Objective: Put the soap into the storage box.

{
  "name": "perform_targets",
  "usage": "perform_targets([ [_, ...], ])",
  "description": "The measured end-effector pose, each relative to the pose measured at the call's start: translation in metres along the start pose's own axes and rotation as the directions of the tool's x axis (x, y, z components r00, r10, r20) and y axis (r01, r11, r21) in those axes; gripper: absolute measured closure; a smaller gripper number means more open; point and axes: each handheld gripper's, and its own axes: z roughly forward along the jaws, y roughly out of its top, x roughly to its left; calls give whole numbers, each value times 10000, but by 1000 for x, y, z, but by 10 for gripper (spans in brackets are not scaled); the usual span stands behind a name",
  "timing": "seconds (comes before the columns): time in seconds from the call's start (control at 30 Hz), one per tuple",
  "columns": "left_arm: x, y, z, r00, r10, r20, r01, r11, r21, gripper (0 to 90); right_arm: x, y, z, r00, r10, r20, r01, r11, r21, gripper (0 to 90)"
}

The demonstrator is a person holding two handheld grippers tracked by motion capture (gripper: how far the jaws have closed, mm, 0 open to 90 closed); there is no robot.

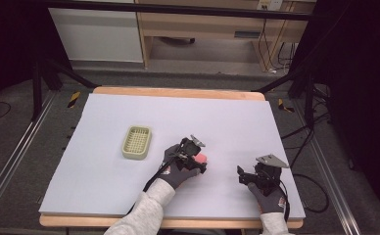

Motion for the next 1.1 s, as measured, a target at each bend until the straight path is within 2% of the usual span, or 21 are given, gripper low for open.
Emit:
perform_targets([
  [0.43, 0, -1, 6, 9999, -126, 81, 123, 9995, 279, 308, 0, 0, 1, 10000, 19, -46, -18, 9999, 101, 75],
  [0.67, 0, -2, 8, 9998, -179, 129, 173, 9987, 472, 359, 0, 0, 2, 10000, -23, -37, 24, 10000, 95, 76],
  [1.1, 2, -1, 8, 9997, -68, 252, 50, 9975, 699, 371, 0, 0, 1, 10000, 31, -5, -31, 9999, 122, 76],
])
